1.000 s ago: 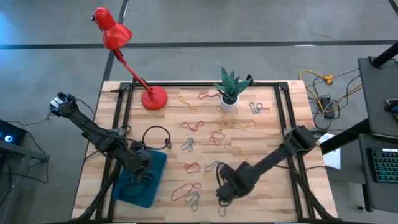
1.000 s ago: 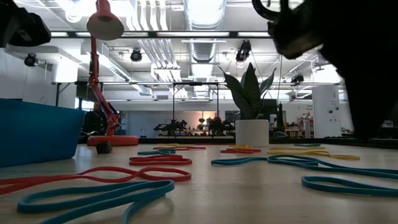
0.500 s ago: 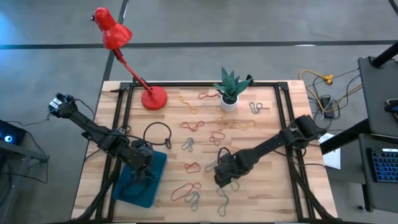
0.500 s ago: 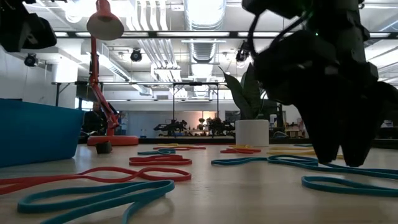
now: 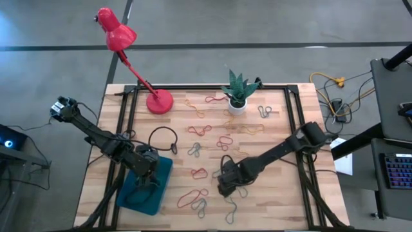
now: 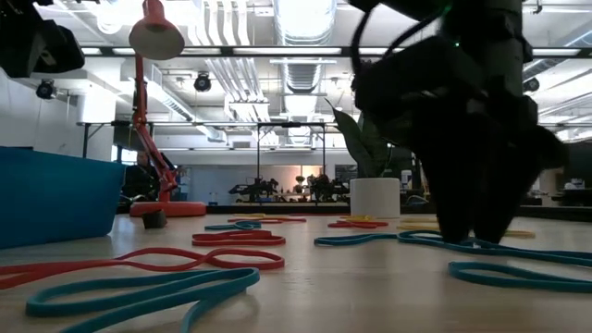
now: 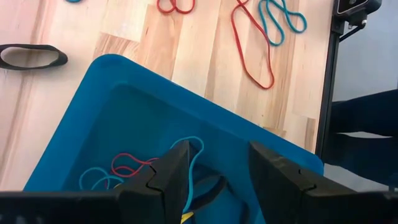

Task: Pick and place rubber bands into bin
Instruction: Put the blue rubber band into the blue bin

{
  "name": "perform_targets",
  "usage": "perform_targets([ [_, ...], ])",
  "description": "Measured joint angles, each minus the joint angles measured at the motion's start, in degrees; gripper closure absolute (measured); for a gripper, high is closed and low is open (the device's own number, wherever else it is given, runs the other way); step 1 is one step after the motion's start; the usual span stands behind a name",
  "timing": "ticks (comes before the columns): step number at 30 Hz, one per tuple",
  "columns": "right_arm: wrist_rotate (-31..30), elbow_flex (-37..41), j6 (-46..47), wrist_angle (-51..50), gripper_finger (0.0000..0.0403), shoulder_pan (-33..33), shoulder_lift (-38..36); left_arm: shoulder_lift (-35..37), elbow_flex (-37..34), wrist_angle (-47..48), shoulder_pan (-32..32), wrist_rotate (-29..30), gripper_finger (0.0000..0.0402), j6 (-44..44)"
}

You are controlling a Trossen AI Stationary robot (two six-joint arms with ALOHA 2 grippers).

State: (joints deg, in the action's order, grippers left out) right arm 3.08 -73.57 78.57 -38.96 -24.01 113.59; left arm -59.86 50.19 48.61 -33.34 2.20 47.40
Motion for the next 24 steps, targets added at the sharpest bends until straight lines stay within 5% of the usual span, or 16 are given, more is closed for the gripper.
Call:
perform_targets([
  [9,-2.41,-10.87,-5.56,-17.63,0.0241,-1.58,8.58,0.00,0.04,0.42,0.00,-0.35,0.0256,0.11],
  [24,-2.26,-17.23,-4.14,-16.25,0.0345,-4.59,13.82,0.50,0.31,1.48,0.01,-2.21,0.0256,0.20],
])
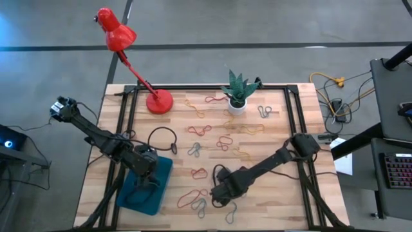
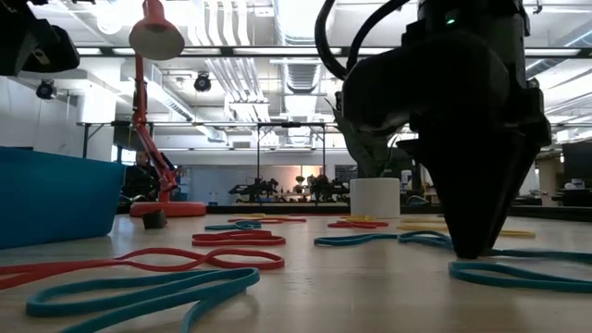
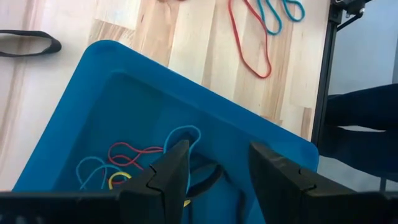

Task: Pick and place rubber bands into bin
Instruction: Put the blue rubber band into the blue bin

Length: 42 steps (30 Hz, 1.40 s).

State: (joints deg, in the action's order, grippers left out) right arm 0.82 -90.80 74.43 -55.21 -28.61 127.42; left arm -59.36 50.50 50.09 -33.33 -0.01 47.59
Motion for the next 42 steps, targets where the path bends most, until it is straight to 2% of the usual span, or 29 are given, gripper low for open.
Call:
perform_targets([
  [3,0.16,0.08,-0.55,1.14,0.0382,-0.74,0.00,0.16,0.06,0.04,-0.01,-0.06,0.0256,0.00],
  [8,-0.56,0.10,-1.29,2.79,0.0394,-0.91,-1.66,0.18,0.24,-0.05,-0.01,-0.05,0.0256,0.08],
  [16,-18.82,-0.35,0.04,9.45,0.0395,0.06,-9.04,-0.22,-0.14,-2.74,0.00,0.21,0.0256,0.08],
  [20,-23.29,-0.27,-4.61,15.49,0.0395,1.91,-11.45,-0.83,-0.28,-5.80,0.01,0.81,0.0256,-0.24],
  [23,-23.96,-0.41,-9.86,20.90,0.0395,3.81,-13.62,-1.30,-0.28,-8.00,0.01,2.81,0.0256,-2.15],
  [29,-23.48,-0.48,-19.72,30.93,0.0395,8.07,-16.27,-1.74,-0.09,-9.37,0.07,11.02,0.0256,-3.50],
  [33,-21.50,-2.00,-24.27,32.28,0.0395,10.77,-18.20,-1.65,-0.20,-9.26,0.65,16.79,0.0256,-3.58],
  [42,-11.53,-6.06,-31.19,31.57,0.0395,16.88,-18.43,-0.65,0.26,-14.04,0.88,39.33,0.0256,-7.48],
])
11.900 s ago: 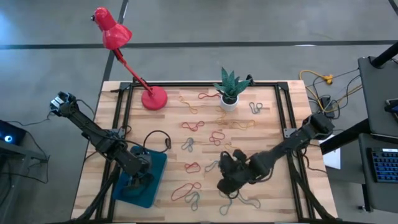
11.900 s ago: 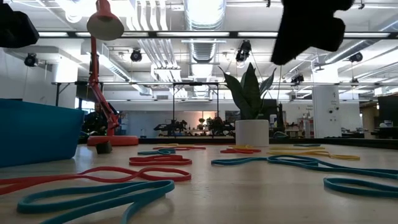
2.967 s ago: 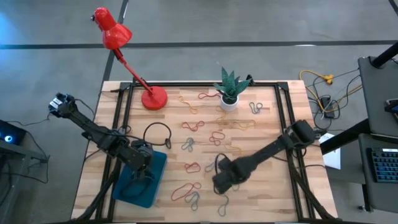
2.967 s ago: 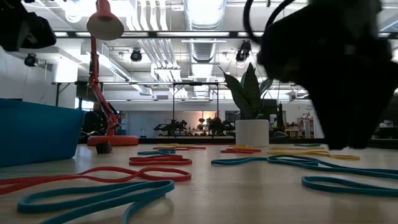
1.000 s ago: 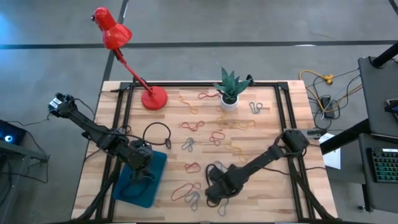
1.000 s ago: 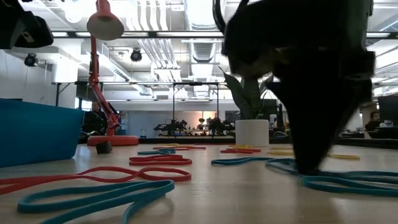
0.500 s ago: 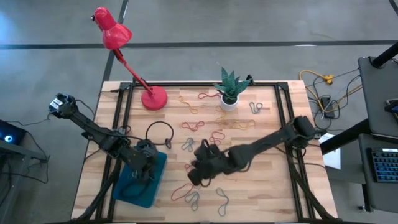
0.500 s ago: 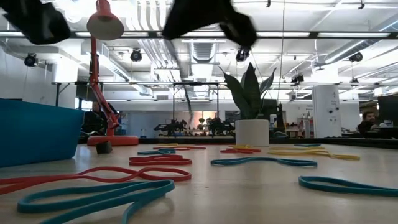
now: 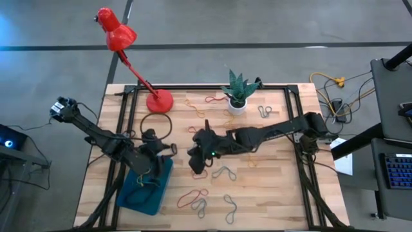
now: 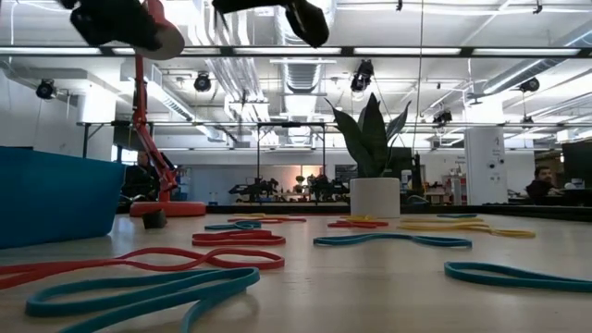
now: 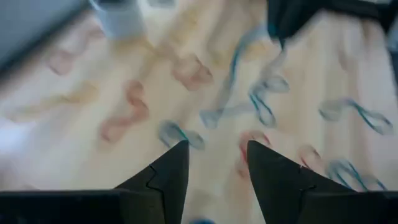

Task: Pick and place rubber bands into bin
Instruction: Put the blue rubber band into the blue bin

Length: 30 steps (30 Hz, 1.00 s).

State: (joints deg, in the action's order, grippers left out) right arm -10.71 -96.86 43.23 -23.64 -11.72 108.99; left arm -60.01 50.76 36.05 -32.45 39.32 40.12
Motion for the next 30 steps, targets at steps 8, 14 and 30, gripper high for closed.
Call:
perform_targets([
  [8,9.39,-1.16,-1.70,-3.19,0.0395,1.68,0.04,0.15,-0.16,-7.90,2.45,0.15,0.0256,-13.92],
  [14,12.33,-1.18,-1.87,-3.49,0.0395,1.62,0.04,-0.98,-0.22,-15.58,5.32,-9.52,0.0256,-26.18],
  [30,13.06,-1.12,-1.19,-3.60,0.0395,1.62,0.04,-9.41,0.00,-23.69,9.55,-16.51,0.0256,-28.96],
])
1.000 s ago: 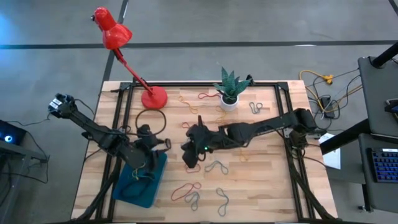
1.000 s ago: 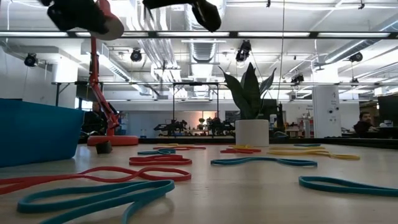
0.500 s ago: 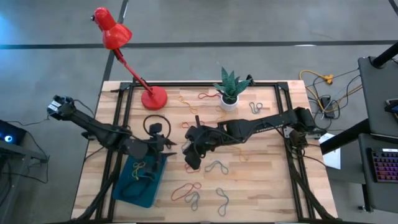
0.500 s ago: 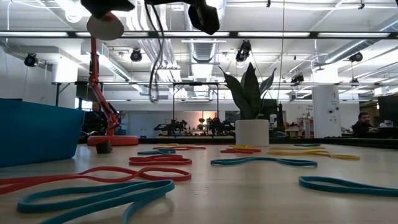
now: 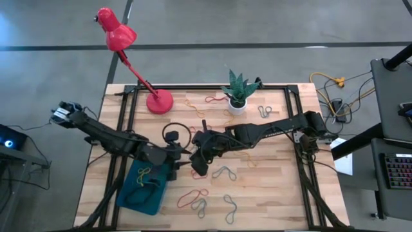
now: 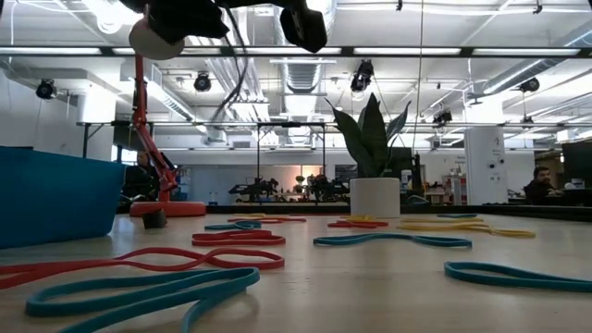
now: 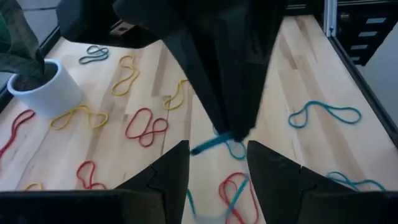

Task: Pick and place rubber bands into bin
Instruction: Put the blue rubber band into the blue bin

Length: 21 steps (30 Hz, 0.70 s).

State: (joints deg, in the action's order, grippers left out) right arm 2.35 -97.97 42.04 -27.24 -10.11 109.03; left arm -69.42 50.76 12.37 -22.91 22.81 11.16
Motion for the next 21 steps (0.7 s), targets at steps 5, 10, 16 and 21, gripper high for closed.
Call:
perform_targets([
  [5,0.78,0.00,1.01,-0.59,0.0395,-0.04,0.00,0.03,-0.15,0.13,1.59,0.19,0.0256,0.04],
  [10,0.79,0.00,1.07,-1.25,0.0395,-0.09,0.00,0.54,0.03,0.05,2.49,-1.84,0.0262,-0.18],
  [16,0.78,0.02,1.07,-1.25,0.0395,-0.11,0.00,0.21,-0.17,0.02,2.68,-5.34,0.0322,-2.93],
  [21,0.78,0.02,1.32,-1.10,0.0394,-0.11,0.00,0.17,-0.14,-1.64,2.84,-5.40,0.0387,-5.48],
])
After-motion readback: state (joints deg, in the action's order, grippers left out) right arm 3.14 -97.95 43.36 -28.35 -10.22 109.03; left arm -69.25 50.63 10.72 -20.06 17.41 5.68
